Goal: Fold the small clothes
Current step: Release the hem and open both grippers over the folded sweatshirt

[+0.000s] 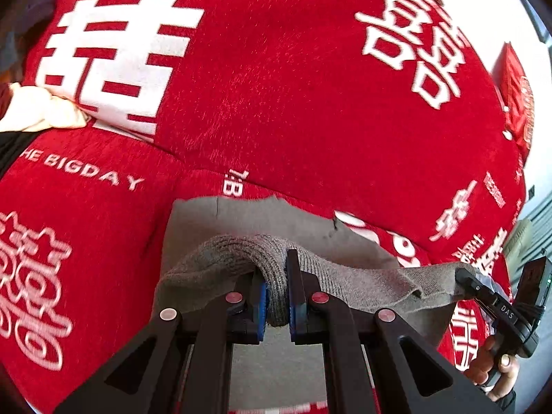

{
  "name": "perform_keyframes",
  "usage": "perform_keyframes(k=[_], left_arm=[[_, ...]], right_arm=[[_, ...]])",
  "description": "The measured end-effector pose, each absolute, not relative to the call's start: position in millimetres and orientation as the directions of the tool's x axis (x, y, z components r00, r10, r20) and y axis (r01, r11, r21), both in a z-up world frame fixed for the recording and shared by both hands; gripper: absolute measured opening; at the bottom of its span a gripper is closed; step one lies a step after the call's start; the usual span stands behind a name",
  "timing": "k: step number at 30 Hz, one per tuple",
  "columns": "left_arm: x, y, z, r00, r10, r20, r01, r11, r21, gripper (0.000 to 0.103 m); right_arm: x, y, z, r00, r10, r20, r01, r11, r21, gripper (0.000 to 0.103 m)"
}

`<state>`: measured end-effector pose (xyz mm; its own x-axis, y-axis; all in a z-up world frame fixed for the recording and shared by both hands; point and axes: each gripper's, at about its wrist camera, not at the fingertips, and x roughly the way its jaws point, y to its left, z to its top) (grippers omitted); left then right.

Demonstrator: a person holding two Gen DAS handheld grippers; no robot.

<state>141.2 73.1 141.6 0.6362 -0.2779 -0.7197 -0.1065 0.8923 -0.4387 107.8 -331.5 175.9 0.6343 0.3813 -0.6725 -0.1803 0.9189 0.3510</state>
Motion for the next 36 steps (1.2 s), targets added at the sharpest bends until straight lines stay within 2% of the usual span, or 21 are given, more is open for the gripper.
perform_keyframes(k=[3, 9, 12, 14, 15, 16, 17, 18, 19, 21, 23, 26, 30, 33, 36], left_arm=[[174.9, 73.5, 127.1, 0.614, -0.263, -0.744, -0.127, 0.898, -0.422, 0.010], [234.4, 73.3, 65.9, 0.532, -0.235, -0.813, -0.196, 0.900, -0.389, 0.010], [252.7, 75.6, 34.9, 0.456, -0.236, -0.858, -0.244, 0.894, -0.375, 0.011], [258.2, 81.0, 25.8, 0.427, -0.276, -0.861, -0.262, 0.874, -0.410, 0.026], [258.4, 84.5, 26.0, 0.430, -0.296, -0.853, -0.266, 0.862, -0.433, 0.046], [257.7, 89.3, 29.2, 0.446, -0.307, -0.841, -0.273, 0.848, -0.455, 0.075], [255.4, 95.7, 35.5, 0.468, -0.290, -0.834, -0.296, 0.838, -0.458, 0.087], [251.5, 101.8, 42.0, 0.491, -0.272, -0.828, -0.319, 0.828, -0.461, 0.101], [245.0, 110.5, 52.4, 0.529, -0.258, -0.809, -0.337, 0.810, -0.479, 0.102], [235.1, 118.5, 65.4, 0.569, -0.304, -0.764, -0.302, 0.787, -0.538, 0.102], [221.9, 117.6, 76.7, 0.593, -0.302, -0.746, -0.268, 0.800, -0.537, 0.102], [215.7, 82.5, 81.2, 0.574, -0.240, -0.783, -0.183, 0.894, -0.409, 0.102], [224.7, 12.3, 65.5, 0.515, -0.135, -0.846, -0.026, 0.984, -0.173, 0.102], [245.2, -3.0, 42.2, 0.468, -0.065, -0.881, -0.008, 0.997, -0.078, 0.102], [265.9, 23.6, 17.4, 0.413, -0.009, -0.911, -0.106, 0.993, -0.058, 0.102]], right_arm=[[144.0, -327.4, 156.7, 0.615, 0.351, -0.706, -0.141, 0.930, 0.339, 0.011], [198.8, -328.8, 96.9, 0.542, 0.293, -0.787, -0.052, 0.947, 0.317, 0.011], [214.9, -332.3, 69.1, 0.487, 0.282, -0.827, -0.006, 0.948, 0.320, 0.015], [223.0, -341.0, 57.5, 0.461, 0.290, -0.839, 0.045, 0.936, 0.349, 0.021], [224.7, -347.5, 56.5, 0.468, 0.298, -0.832, 0.075, 0.925, 0.373, 0.025], [224.4, -356.7, 58.5, 0.486, 0.312, -0.816, 0.104, 0.907, 0.408, 0.037], [223.7, -363.4, 61.9, 0.501, 0.319, -0.804, 0.125, 0.893, 0.432, 0.052], [221.0, -370.9, 67.1, 0.521, 0.318, -0.792, 0.147, 0.881, 0.450, 0.059], [215.2, -378.2, 75.2, 0.548, 0.299, -0.781, 0.167, 0.876, 0.452, 0.068], [202.1, -379.6, 89.7, 0.582, 0.264, -0.769, 0.152, 0.894, 0.422, 0.070], [191.3, -366.5, 100.4, 0.587, 0.243, -0.773, 0.067, 0.936, 0.345, 0.070], [184.3, -320.4, 98.2, 0.551, 0.180, -0.815, -0.094, 0.984, 0.154, 0.070], [196.3, -255.6, 73.7, 0.497, 0.107, -0.861, -0.237, 0.971, -0.016, 0.070], [213.6, -241.4, 52.8, 0.460, 0.046, -0.887, -0.253, 0.964, -0.081, 0.069], [238.0, -267.3, 33.9, 0.440, -0.062, -0.896, -0.152, 0.978, -0.143, 0.070]])
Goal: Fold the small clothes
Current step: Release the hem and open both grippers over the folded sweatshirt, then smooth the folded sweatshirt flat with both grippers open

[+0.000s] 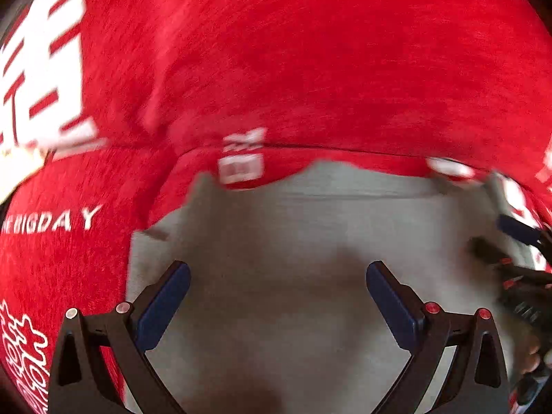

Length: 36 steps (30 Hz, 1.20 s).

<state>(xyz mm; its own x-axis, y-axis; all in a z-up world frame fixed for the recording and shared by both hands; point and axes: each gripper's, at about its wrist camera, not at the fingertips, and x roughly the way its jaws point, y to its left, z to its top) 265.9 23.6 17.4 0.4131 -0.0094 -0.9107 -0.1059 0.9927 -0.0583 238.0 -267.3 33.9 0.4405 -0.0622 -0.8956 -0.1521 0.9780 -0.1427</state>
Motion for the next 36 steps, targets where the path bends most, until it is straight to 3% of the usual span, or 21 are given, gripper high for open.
perform_keyframes(k=[2, 4, 7, 11, 14, 18, 21, 25, 29, 31, 34, 36], left_arm=[[272.5, 50.4, 4.9, 0.391, -0.045, -0.919, -0.165, 0.979, -0.118, 0.102], [275.0, 69.7, 1.3, 0.385, 0.009, -0.923, -0.230, 0.969, -0.086, 0.102], [275.5, 100.5, -7.1, 0.357, -0.087, -0.930, -0.309, 0.929, -0.205, 0.102], [252.0, 115.8, 22.6, 0.421, -0.034, -0.906, -0.359, 0.912, -0.201, 0.102], [211.5, 103.0, 52.3, 0.501, 0.009, -0.866, -0.341, 0.921, -0.187, 0.102], [170.9, 40.8, 60.8, 0.512, -0.053, -0.857, -0.167, 0.973, -0.159, 0.102], [154.8, 17.9, 56.7, 0.513, -0.057, -0.856, -0.105, 0.986, -0.128, 0.102], [141.7, 20.9, 27.6, 0.472, 0.011, -0.881, -0.122, 0.991, -0.053, 0.102], [123.2, 47.3, 34.4, 0.477, -0.054, -0.877, -0.141, 0.981, -0.137, 0.102], [111.9, 59.2, 34.9, 0.463, -0.023, -0.886, -0.180, 0.976, -0.120, 0.102], [90.6, 81.2, 37.0, 0.452, -0.012, -0.892, -0.247, 0.959, -0.139, 0.102], [77.7, 88.4, 41.6, 0.459, -0.021, -0.888, -0.298, 0.938, -0.176, 0.102]], right_arm=[[248.6, -302.4, 28.0, 0.424, -0.028, -0.905, -0.057, 0.997, -0.058, 0.070], [252.6, -333.6, 24.0, 0.410, -0.021, -0.912, 0.039, 0.999, -0.005, 0.073], [249.6, -358.6, 27.9, 0.429, 0.035, -0.903, 0.106, 0.990, 0.089, 0.073], [224.7, -349.6, 60.0, 0.504, -0.076, -0.860, 0.128, 0.992, -0.013, 0.074], [188.4, -316.6, 75.2, 0.532, -0.012, -0.847, 0.016, 1.000, -0.004, 0.074], [144.4, -249.9, 61.3, 0.482, 0.076, -0.873, -0.206, 0.978, -0.028, 0.074], [120.9, -228.4, 46.0, 0.470, 0.051, -0.881, -0.268, 0.960, -0.087, 0.074], [99.9, -252.3, 45.2, 0.489, 0.039, -0.871, -0.226, 0.970, -0.084, 0.075], [90.1, -323.1, 48.7, 0.476, 0.044, -0.878, -0.100, 0.995, -0.005, 0.076], [82.2, -350.8, 57.6, 0.475, 0.071, -0.877, -0.070, 0.997, 0.042, 0.076], [65.7, -359.9, 71.9, 0.466, -0.050, -0.883, 0.006, 0.999, -0.053, 0.077], [49.6, -352.6, 82.3, 0.490, -0.008, -0.871, -0.028, 0.999, -0.025, 0.077]])
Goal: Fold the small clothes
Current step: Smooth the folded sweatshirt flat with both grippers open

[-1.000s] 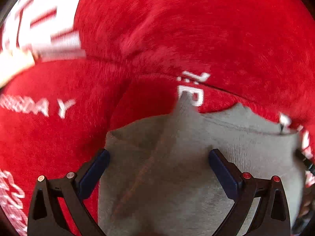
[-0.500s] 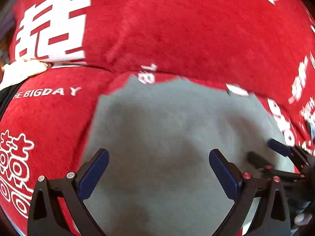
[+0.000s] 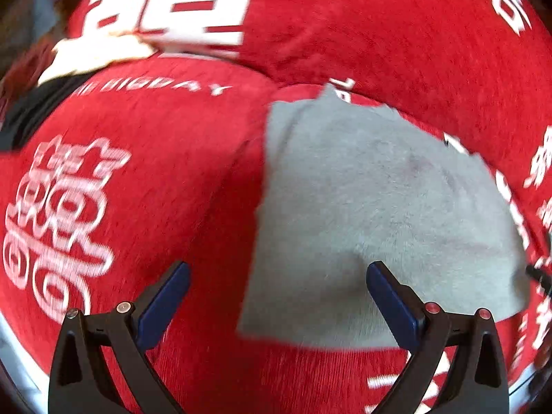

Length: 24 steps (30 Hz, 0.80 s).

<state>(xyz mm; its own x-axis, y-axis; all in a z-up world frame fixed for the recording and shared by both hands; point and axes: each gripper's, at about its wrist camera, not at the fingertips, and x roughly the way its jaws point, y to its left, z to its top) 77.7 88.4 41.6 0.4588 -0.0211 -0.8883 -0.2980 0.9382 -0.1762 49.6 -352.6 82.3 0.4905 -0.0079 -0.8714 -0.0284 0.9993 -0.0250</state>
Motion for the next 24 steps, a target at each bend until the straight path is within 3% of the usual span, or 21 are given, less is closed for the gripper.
perform_keyframes(k=[4, 10, 15, 20, 24], left_arm=[[67.7, 69.6, 46.1, 0.473, -0.059, -0.879, -0.303, 0.926, -0.225, 0.102], [75.9, 16.8, 54.5, 0.501, 0.024, -0.865, -0.233, 0.966, -0.109, 0.102], [74.3, 23.8, 35.1, 0.437, 0.094, -0.895, -0.245, 0.969, -0.018, 0.102], [62.4, 55.0, 22.0, 0.429, -0.020, -0.903, -0.296, 0.942, -0.161, 0.102], [54.3, 56.6, 29.5, 0.435, 0.025, -0.900, -0.296, 0.948, -0.116, 0.102]], right_arm=[[34.1, -298.9, 88.2, 0.551, 0.027, -0.834, -0.094, 0.995, -0.029, 0.081], [37.5, -243.3, 47.3, 0.450, 0.061, -0.891, -0.149, 0.989, -0.008, 0.081], [33.9, -265.4, 35.4, 0.461, 0.027, -0.887, -0.122, 0.992, -0.032, 0.081], [25.0, -310.1, 35.7, 0.467, 0.001, -0.884, -0.041, 0.999, -0.020, 0.081], [13.3, -331.7, 49.8, 0.486, -0.002, -0.874, 0.000, 1.000, -0.002, 0.081]])
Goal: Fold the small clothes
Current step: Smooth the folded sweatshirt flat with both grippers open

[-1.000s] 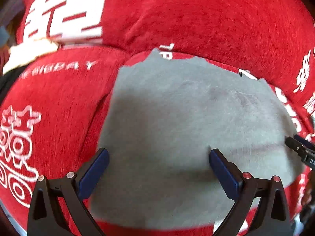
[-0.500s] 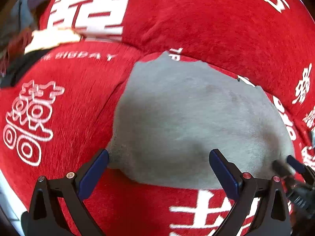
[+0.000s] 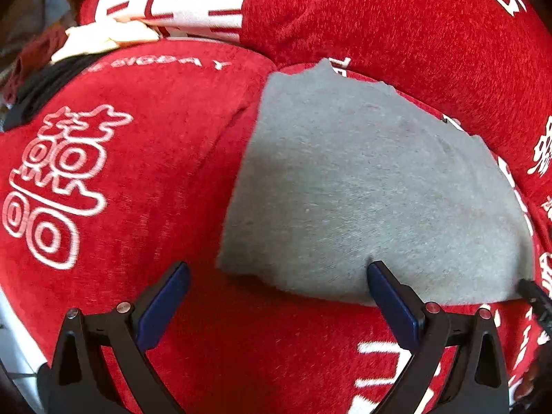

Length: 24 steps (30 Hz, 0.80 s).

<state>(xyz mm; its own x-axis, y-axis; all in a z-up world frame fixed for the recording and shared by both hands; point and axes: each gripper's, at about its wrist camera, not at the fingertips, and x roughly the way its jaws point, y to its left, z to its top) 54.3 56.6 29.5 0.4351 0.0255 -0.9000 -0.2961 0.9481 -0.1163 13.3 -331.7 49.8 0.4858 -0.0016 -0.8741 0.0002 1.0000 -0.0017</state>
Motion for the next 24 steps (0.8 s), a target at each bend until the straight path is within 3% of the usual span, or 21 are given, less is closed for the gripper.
perform_keyframes(k=[3, 11, 24], left_arm=[[48.7, 54.1, 42.9, 0.462, 0.051, -0.885, -0.289, 0.952, -0.096, 0.102], [68.3, 31.9, 72.2, 0.527, 0.023, -0.849, -0.229, 0.966, -0.116, 0.102], [191.0, -9.1, 31.1, 0.409, 0.008, -0.912, -0.138, 0.989, -0.053, 0.102]], right_arm=[[8.2, -328.6, 65.7, 0.529, -0.062, -0.847, 0.027, 0.998, -0.057, 0.081], [32.0, -287.3, 78.2, 0.563, 0.016, -0.826, -0.063, 0.998, -0.023, 0.081], [162.7, -272.8, 24.0, 0.411, -0.054, -0.910, -0.017, 0.998, -0.067, 0.081]])
